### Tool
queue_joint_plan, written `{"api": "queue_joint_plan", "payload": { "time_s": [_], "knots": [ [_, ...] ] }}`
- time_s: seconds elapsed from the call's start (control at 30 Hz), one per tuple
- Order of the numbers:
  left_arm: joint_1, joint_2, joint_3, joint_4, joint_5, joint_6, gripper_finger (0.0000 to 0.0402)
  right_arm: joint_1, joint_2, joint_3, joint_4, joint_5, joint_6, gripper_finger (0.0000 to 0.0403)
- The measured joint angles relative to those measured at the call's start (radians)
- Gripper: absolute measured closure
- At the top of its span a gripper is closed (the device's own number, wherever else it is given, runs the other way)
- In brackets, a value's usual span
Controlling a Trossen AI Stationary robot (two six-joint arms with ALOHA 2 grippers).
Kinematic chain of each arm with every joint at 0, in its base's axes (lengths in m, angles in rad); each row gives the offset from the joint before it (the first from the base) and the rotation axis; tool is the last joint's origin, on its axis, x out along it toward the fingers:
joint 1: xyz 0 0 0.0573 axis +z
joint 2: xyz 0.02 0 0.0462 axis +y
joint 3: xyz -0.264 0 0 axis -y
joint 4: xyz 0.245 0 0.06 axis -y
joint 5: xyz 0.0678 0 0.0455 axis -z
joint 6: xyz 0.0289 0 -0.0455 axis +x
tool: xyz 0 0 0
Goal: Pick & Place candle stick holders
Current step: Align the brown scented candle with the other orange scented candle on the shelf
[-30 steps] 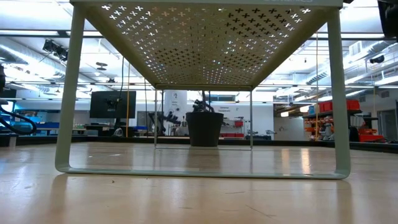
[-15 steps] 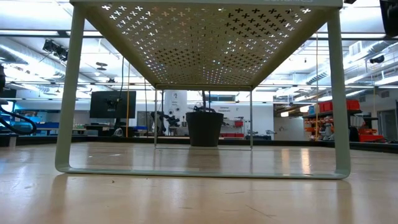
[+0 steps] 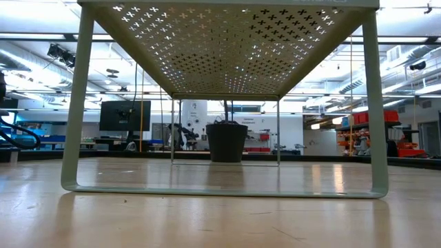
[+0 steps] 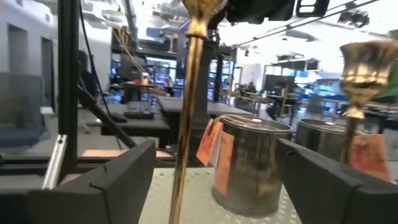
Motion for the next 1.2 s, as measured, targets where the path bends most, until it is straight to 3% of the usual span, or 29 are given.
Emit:
{"api": "queue_joint_plan", "payload": {
  "time_s": [0.27,0.5,0.63,0.87,1.03,1.2],
  "knots": [
    [0.000,0.000,0.000,0.000,0.000,0.000,0.0335,0.121,-0.053,0.000,0.006,0.237,-0.110,0.0057],
    [0.000,0.000,0.000,0.000,0.000,0.000,0.0335,0.268,-0.110,0.000,0.005,0.681,-0.136,0.0057],
    [0.000,0.000,0.000,0.000,0.000,0.000,0.0335,0.360,-0.138,0.030,0.063,0.699,-0.106,0.0057],
    [0.000,0.000,0.000,0.000,0.000,0.000,0.0335,0.482,-0.145,0.154,0.055,0.702,-0.211,0.0057],
    [0.000,0.000,0.000,0.000,0.000,0.000,0.0335,0.504,-0.145,0.292,0.005,0.698,-0.325,0.0057],
    [0.000,0.000,0.000,-0.002,0.000,-0.006,0.0335,0.506,-0.145,0.421,-0.143,0.699,-0.314,0.0057]
  ]
}}
